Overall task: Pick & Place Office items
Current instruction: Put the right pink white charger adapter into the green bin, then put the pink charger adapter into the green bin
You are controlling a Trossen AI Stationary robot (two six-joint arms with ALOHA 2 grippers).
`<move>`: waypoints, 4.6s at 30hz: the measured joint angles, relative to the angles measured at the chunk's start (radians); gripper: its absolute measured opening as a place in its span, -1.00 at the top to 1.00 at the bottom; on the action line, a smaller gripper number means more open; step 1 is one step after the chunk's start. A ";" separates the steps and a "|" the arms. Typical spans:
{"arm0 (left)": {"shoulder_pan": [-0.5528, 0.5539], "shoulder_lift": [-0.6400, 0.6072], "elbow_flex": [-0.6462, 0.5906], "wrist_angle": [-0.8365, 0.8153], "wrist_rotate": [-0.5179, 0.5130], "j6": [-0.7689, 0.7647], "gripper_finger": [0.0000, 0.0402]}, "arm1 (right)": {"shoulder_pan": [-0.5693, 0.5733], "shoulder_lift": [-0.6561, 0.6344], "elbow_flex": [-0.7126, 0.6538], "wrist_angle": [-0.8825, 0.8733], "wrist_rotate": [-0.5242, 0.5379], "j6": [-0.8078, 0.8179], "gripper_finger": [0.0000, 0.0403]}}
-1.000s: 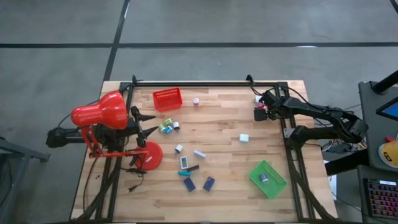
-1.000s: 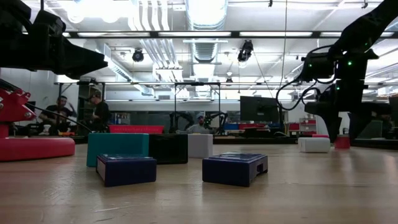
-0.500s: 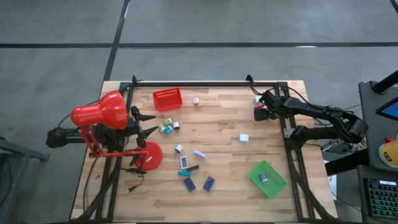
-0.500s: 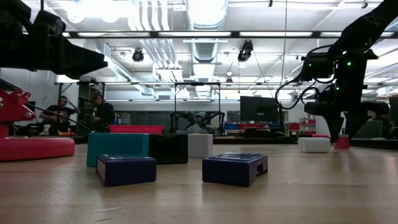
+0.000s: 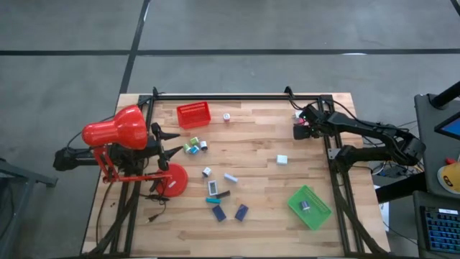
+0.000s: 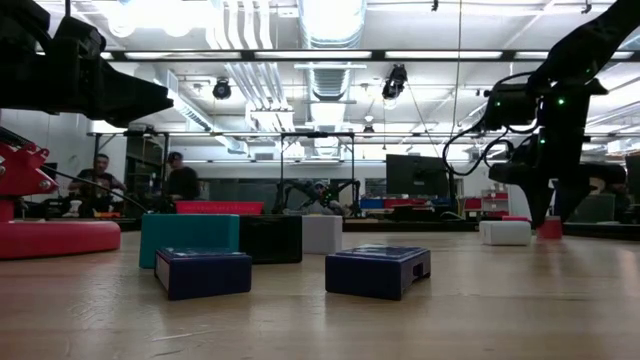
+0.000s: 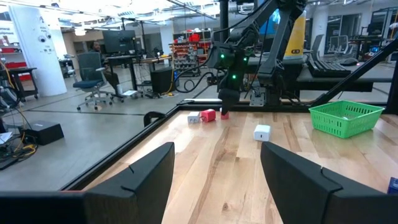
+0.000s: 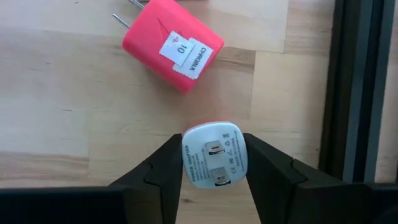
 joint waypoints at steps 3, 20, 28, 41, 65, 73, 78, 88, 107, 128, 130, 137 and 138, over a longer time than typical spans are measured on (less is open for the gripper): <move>0.000 0.000 0.000 0.000 0.000 0.000 -0.22 | 0.000 0.000 0.025 -0.013 -0.003 0.000 0.29; 0.000 0.000 0.000 0.000 0.000 0.000 -0.22 | 0.034 -0.002 0.290 -0.355 -0.253 0.024 0.27; 0.000 0.000 0.000 0.000 0.000 0.000 -0.22 | 0.163 -0.009 0.408 -0.531 -0.303 0.044 0.26; 0.000 0.000 0.000 0.000 0.000 0.000 -0.22 | 0.741 -0.109 0.454 -0.572 -0.240 0.598 0.26; 0.000 0.000 0.000 0.000 0.000 0.000 -0.22 | 1.571 0.168 0.468 -0.444 -0.200 1.571 0.26; 0.000 0.000 0.000 0.000 0.000 0.000 -0.22 | 1.626 0.315 0.553 -0.448 -0.275 1.665 0.26; 0.000 0.000 0.000 0.000 0.000 0.000 -0.22 | 1.630 0.408 0.597 -0.472 -0.316 1.666 0.26; 0.000 0.000 0.000 0.000 0.000 0.000 -0.22 | 1.630 0.527 0.619 -0.469 -0.332 1.661 0.26; 0.000 0.000 0.000 0.000 0.000 0.000 -0.22 | 1.635 0.538 0.508 -0.294 -0.328 1.622 0.26; 0.000 0.000 0.000 0.000 0.000 0.000 -0.22 | 1.635 0.537 0.507 -0.287 -0.325 1.547 -0.02; 0.000 0.000 0.000 0.000 0.000 0.000 -0.22 | 1.634 0.537 0.507 -0.285 -0.324 1.547 -0.04; 0.000 0.000 0.000 0.000 0.000 0.000 -0.22 | 1.635 0.501 0.523 -0.329 -0.278 1.548 -0.06; 0.000 0.000 0.000 0.000 0.000 0.000 -0.22 | 1.635 0.479 0.530 -0.347 -0.272 1.548 -0.07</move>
